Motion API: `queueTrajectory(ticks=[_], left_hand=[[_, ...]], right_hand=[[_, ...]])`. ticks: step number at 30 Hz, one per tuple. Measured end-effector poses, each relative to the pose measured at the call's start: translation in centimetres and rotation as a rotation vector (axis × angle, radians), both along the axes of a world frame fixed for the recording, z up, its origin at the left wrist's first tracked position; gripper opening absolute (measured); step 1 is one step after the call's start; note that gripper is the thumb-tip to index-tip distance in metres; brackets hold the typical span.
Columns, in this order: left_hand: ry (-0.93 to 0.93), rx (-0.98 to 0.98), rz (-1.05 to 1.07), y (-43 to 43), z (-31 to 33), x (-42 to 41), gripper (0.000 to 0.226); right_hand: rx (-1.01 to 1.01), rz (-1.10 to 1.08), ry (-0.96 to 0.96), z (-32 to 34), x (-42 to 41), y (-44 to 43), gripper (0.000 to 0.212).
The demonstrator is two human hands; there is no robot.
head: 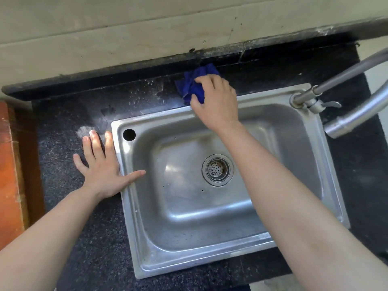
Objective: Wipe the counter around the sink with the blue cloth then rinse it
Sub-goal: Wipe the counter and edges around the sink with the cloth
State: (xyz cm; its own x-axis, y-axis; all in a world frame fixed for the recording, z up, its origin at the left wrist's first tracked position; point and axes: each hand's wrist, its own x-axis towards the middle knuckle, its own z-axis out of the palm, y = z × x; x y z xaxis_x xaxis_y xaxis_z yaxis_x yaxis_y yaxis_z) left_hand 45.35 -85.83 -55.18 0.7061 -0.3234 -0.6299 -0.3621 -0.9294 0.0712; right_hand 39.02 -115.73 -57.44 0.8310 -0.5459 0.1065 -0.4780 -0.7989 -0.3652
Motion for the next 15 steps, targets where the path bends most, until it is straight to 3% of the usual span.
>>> queueTrajectory(ticks=[4,9,12,15], left_hand=[[-0.009,0.003,-0.004,0.1,-0.2,0.0,0.145],[-0.030,-0.011,-0.008,0.3,-0.8,0.0,0.146],[-0.040,-0.013,-0.014,0.4,-0.9,0.0,0.146],[-0.049,-0.017,-0.018,0.6,-1.1,0.1,0.145]], right_hand=[[-0.033,-0.042,-0.026,0.9,-1.6,-3.7,0.041],[-0.145,-0.551,-0.061,0.7,-3.8,-10.8,0.049],[0.044,-0.812,0.096,0.4,-3.7,-14.2,0.050],[0.109,-0.900,0.124,0.2,-2.6,-14.6,0.051]])
